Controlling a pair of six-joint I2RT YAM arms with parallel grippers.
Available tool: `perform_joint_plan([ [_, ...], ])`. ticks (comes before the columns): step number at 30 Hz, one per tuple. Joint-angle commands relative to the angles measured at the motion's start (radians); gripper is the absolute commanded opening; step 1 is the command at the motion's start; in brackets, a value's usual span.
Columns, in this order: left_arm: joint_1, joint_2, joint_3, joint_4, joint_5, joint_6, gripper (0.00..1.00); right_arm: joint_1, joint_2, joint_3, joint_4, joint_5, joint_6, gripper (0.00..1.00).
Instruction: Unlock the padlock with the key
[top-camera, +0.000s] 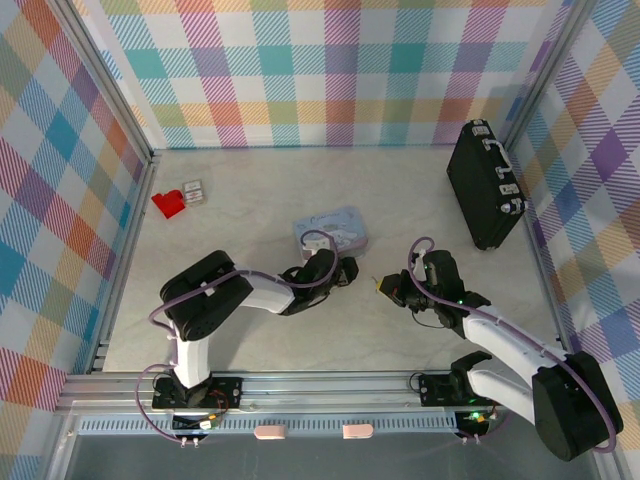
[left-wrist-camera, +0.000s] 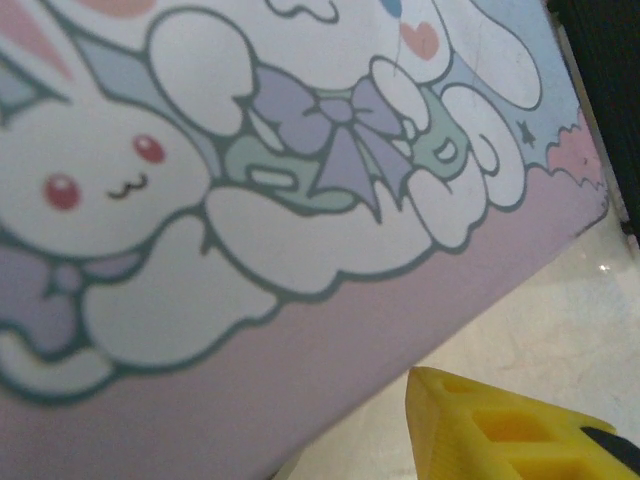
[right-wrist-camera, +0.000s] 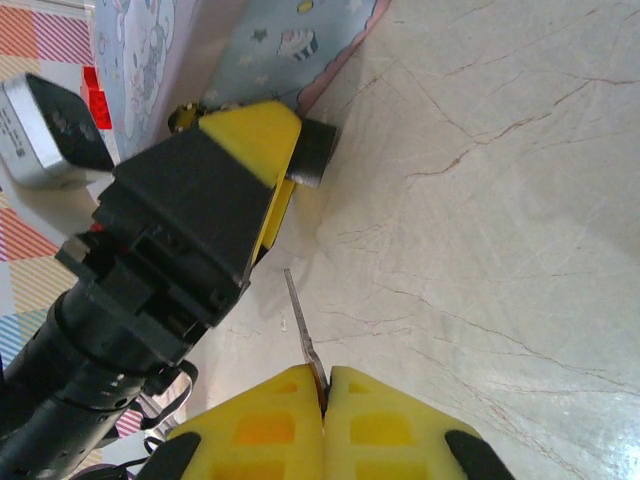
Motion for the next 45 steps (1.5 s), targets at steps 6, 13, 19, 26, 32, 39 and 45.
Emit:
perform_joint_plan([
  [6, 0.017, 0.067, 0.027, -0.154, -0.056, 0.009, 0.24, -0.004, -0.022, -0.001, -0.008, 0.002, -0.013, 0.0],
  [13, 0.014, -0.022, -0.001, -0.206, -0.04, 0.011, 0.03, -0.003, 0.034, -0.014, 0.037, -0.021, 0.011, 0.0],
  [19, 0.011, -0.101, -0.014, -0.255, 0.07, 0.01, 0.0, -0.003, 0.103, -0.011, 0.098, -0.058, 0.039, 0.0],
  [26, 0.027, -0.143, 0.016, -0.295, 0.223, -0.007, 0.0, 0.01, 0.203, -0.016, 0.215, -0.115, 0.089, 0.0],
  [32, 0.052, -0.152, 0.049, -0.306, 0.309, -0.032, 0.0, 0.023, 0.285, -0.028, 0.296, -0.139, 0.12, 0.0],
  [39, 0.086, -0.179, 0.019, -0.231, 0.378, -0.071, 0.0, 0.023, 0.35, -0.027, 0.376, -0.174, 0.15, 0.0],
  [45, 0.108, -0.17, -0.004, -0.146, 0.409, -0.119, 0.0, 0.023, 0.414, -0.027, 0.471, -0.203, 0.192, 0.0],
])
